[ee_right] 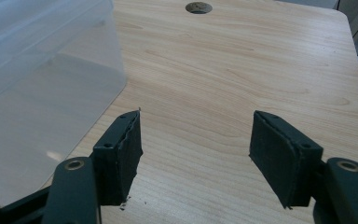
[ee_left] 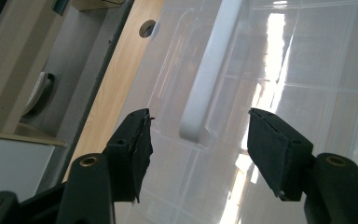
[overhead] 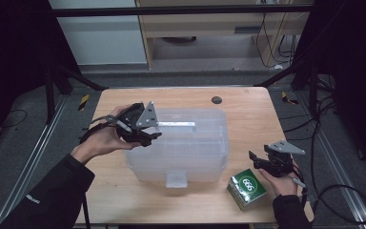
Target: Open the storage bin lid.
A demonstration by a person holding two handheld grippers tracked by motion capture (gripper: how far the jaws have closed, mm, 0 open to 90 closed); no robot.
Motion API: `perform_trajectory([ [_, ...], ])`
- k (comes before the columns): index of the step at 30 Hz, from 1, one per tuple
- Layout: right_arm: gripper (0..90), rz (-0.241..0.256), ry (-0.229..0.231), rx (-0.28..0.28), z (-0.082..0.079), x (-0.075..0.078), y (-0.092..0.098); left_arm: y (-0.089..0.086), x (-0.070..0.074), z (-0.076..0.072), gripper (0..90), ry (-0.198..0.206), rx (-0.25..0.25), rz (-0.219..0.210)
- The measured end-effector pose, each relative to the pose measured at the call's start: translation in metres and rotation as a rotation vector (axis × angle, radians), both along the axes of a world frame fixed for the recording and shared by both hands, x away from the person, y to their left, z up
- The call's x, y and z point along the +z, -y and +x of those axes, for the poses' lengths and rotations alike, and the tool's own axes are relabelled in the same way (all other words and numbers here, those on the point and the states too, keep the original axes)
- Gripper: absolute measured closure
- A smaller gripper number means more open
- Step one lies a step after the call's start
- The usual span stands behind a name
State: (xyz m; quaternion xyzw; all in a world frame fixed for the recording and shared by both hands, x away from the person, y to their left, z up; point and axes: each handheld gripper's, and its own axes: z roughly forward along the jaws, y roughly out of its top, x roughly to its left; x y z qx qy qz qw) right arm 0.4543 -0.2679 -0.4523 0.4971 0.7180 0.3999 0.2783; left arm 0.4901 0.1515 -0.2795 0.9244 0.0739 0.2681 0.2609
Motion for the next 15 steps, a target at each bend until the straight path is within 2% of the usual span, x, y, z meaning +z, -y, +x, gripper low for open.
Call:
perform_trajectory([
  [6, 36.1, 0.0, -0.003, 0.009, 0.0, 0.0, 0.0, 0.013, -0.003, 0.005, 42.9, 0.007, -0.026, 0.048],
  [15, 39.0, -0.005, -0.014, 0.022, 0.0, 0.0, -0.001, 0.02, -0.005, 0.01, 50.7, 0.025, -0.041, 0.114],
])
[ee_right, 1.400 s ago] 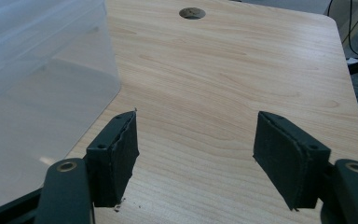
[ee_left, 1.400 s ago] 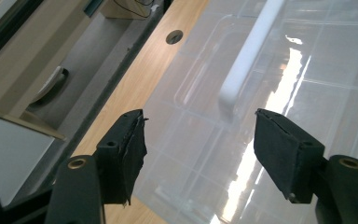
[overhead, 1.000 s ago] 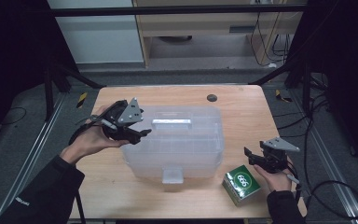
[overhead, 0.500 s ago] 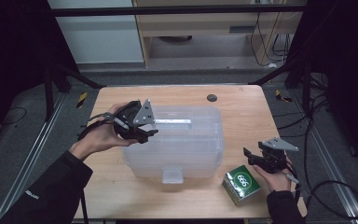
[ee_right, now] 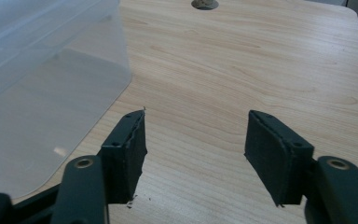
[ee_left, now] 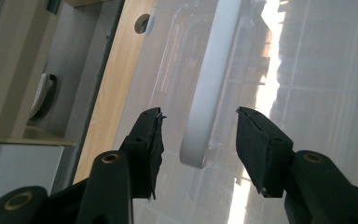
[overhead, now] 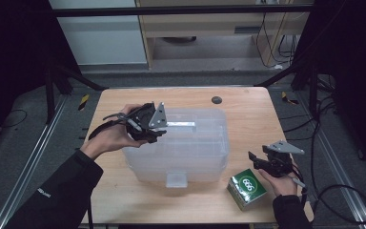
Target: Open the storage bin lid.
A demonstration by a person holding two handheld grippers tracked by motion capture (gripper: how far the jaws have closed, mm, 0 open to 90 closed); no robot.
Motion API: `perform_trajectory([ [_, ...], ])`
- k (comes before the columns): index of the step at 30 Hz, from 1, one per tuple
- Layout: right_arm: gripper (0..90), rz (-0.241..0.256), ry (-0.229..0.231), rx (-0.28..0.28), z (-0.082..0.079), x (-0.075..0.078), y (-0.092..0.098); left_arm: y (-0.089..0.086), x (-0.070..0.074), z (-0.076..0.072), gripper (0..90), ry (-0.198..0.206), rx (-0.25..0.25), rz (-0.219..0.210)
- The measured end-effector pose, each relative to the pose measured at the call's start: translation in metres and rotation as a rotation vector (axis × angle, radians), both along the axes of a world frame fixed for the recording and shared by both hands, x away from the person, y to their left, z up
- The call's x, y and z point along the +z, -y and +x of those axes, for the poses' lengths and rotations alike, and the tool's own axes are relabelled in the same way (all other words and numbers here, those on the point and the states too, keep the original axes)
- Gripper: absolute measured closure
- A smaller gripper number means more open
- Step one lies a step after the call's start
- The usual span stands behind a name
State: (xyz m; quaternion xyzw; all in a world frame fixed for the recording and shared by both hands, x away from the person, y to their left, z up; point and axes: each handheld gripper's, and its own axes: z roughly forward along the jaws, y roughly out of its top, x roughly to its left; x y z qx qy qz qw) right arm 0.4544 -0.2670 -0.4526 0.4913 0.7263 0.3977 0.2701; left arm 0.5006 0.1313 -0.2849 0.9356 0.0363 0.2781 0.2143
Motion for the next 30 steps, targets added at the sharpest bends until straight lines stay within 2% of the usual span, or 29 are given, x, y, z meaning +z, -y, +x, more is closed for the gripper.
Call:
perform_trajectory([
  [10, 49.6, 0.011, -0.002, 0.024, -0.002, 0.005, -0.001, 0.008, -0.003, 0.004, 63.1, 0.031, -0.018, 0.085],
  [14, 53.8, 0.014, -0.012, 0.031, -0.003, 0.006, -0.001, 0.011, -0.005, 0.004, 66.2, 0.038, -0.005, 0.099],
  [19, 56.1, 0.014, -0.018, 0.038, -0.003, 0.007, -0.003, 0.013, -0.005, 0.004, 69.0, 0.051, -0.013, 0.126],
  [22, 58.5, 0.02, -0.012, 0.044, -0.004, 0.009, -0.003, 0.014, -0.005, 0.002, 70.1, 0.062, -0.016, 0.14],
  [26, 63.3, 0.04, -0.027, 0.055, -0.006, 0.015, -0.006, 0.017, -0.005, 0.0, 73.0, 0.07, -0.018, 0.159],
  [30, 67.8, 0.054, -0.026, 0.073, -0.008, 0.02, -0.007, 0.017, -0.005, -0.001, 73.5, 0.078, -0.021, 0.163],
])
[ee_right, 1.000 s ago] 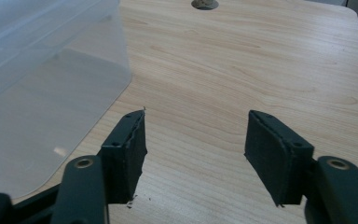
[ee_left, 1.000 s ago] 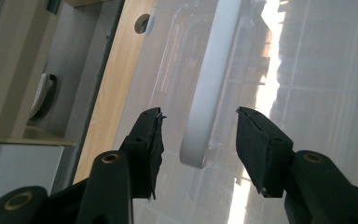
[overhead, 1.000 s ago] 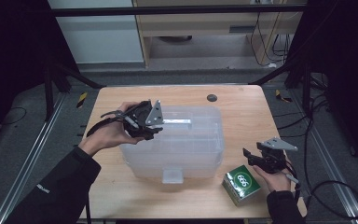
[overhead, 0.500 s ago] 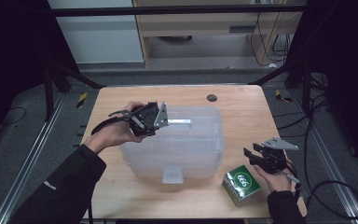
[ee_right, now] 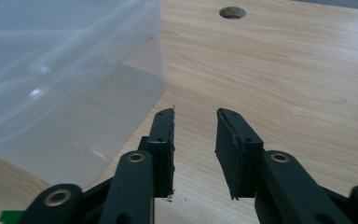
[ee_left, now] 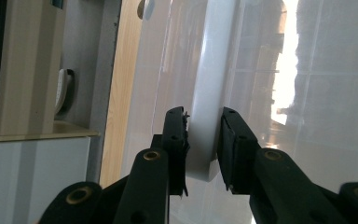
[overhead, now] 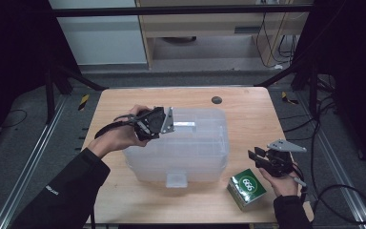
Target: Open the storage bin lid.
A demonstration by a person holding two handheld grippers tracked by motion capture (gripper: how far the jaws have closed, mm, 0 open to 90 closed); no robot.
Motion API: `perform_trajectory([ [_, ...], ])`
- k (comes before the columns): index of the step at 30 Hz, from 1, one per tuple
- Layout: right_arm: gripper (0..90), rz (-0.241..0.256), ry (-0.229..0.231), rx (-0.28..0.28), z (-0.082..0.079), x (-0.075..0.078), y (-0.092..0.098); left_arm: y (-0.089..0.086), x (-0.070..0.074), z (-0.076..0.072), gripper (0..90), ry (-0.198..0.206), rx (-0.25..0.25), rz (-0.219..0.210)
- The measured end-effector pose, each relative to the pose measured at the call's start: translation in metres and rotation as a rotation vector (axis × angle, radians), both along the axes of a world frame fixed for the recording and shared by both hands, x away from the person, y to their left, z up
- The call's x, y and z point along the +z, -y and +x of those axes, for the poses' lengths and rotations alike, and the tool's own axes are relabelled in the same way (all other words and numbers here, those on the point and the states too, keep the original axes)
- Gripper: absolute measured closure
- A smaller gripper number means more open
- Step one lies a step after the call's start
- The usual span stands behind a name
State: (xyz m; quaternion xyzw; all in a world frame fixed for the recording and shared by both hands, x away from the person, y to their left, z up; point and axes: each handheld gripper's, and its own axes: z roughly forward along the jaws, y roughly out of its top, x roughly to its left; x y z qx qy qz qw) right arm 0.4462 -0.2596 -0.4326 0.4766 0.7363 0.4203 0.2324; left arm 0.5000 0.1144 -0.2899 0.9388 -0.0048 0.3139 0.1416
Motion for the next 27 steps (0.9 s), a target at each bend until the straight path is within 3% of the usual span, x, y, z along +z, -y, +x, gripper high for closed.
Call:
perform_trajectory([
  [7, 75.7, 0.031, 0.001, 0.071, -0.005, 0.013, -0.011, 0.001, 0.001, 0.0, 73.7, 0.001, 0.004, 0.004],
  [16, 86.8, 0.033, 0.003, 0.116, -0.007, 0.021, -0.019, 0.001, 0.003, 0.001, 73.8, -0.011, 0.004, 0.005],
  [27, 89.7, 0.036, 0.007, 0.155, -0.01, 0.026, -0.026, 0.0, 0.007, 0.006, 73.3, -0.005, 0.015, -0.017],
])
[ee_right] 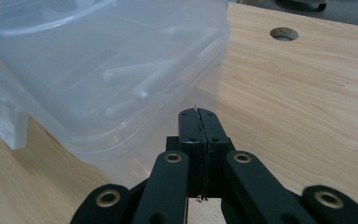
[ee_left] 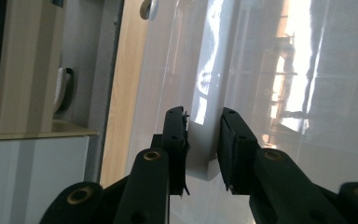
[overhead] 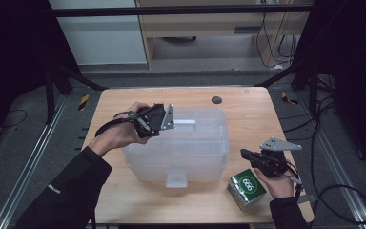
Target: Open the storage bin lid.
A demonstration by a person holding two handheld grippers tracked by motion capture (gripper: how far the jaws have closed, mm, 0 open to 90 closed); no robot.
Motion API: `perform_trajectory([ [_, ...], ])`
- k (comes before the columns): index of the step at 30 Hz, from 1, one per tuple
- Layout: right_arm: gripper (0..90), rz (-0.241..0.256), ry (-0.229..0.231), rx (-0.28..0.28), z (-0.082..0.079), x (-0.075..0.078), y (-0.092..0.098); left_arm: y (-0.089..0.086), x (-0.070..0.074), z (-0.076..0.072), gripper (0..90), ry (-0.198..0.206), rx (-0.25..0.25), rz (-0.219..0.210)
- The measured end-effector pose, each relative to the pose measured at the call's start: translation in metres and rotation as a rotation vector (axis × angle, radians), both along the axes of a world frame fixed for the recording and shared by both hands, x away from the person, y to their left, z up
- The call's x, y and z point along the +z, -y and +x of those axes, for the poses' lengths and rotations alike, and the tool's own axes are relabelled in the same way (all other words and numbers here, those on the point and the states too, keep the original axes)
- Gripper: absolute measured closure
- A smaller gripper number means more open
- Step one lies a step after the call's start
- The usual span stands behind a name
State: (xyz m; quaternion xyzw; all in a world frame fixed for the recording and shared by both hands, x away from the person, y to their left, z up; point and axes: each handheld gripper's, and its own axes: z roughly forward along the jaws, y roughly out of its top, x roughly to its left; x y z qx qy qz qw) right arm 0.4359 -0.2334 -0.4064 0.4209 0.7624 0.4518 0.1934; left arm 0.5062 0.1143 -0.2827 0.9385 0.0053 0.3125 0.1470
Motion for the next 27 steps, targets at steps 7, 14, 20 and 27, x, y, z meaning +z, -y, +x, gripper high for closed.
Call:
perform_trajectory([
  [7, 89.7, 0.002, -0.003, 0.024, -0.002, 0.002, -0.006, 0.0, 0.005, 0.006, 72.6, 0.015, 0.016, -0.012],
  [14, 89.8, -0.001, -0.009, 0.037, -0.001, 0.0, -0.008, 0.0, 0.01, 0.012, 72.0, 0.033, 0.031, -0.02],
  [20, 90.0, -0.002, -0.009, 0.036, 0.0, -0.002, -0.008, 0.002, 0.013, 0.017, 71.7, 0.064, 0.045, -0.019],
  [27, 90.0, 0.002, -0.003, 0.037, 0.0, -0.003, -0.01, 0.002, 0.015, 0.024, 71.3, 0.09, 0.059, -0.031],
])
